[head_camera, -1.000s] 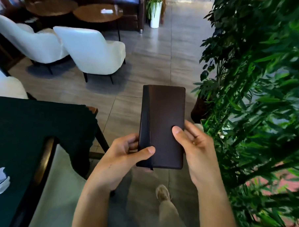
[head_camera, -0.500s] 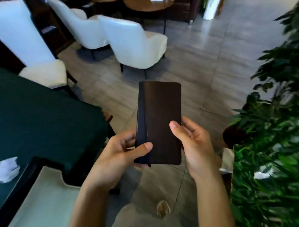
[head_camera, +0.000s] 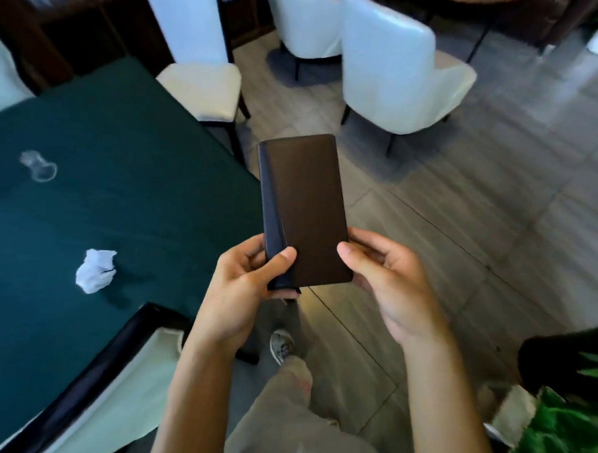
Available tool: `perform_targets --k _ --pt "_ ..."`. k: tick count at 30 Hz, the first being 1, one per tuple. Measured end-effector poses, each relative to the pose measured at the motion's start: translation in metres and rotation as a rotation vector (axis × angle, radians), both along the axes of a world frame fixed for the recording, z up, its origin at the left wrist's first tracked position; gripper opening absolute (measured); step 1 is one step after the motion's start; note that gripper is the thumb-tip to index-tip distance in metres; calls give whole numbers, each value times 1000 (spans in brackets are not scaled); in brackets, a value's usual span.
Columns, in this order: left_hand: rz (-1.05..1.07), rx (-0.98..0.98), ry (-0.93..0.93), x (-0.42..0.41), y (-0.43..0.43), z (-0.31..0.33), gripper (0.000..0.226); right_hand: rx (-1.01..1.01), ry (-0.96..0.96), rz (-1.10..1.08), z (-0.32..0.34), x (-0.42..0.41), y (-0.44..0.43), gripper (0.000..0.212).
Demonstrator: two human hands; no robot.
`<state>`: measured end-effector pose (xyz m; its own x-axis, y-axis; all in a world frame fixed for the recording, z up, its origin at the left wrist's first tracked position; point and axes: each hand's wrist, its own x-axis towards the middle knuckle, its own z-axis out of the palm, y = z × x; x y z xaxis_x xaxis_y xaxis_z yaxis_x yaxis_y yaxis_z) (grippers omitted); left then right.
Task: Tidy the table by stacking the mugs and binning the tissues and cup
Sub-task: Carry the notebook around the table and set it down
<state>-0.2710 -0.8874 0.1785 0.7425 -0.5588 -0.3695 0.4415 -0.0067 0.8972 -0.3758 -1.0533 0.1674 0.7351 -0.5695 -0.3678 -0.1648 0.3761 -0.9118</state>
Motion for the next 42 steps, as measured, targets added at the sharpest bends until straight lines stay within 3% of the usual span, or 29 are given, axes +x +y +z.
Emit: perform_targets --k 4,15,18,23,32,37,42 --pt "93 13 52 53 -3 -16 26 -92 57 152 -10 75 -12 29" --pt "466 219 194 136 -16 -88 26 -120 265 394 -93 228 -20 40" --pt "536 246 223 145 -15 -110 32 -147 307 465 -112 248 -17 37" --pt "640 366 221 157 -18 -153 64 -107 372 507 -144 269 -10 28" --pt "681 663 157 166 -47 -183 54 -116 492 614 -197 299 -23 38" --pt "710 780 156 166 -61 -214 60 -279 543 658 -213 309 -31 39" --pt "626 924 140 169 -73 -193 65 -414 560 725 -213 317 -43 33"
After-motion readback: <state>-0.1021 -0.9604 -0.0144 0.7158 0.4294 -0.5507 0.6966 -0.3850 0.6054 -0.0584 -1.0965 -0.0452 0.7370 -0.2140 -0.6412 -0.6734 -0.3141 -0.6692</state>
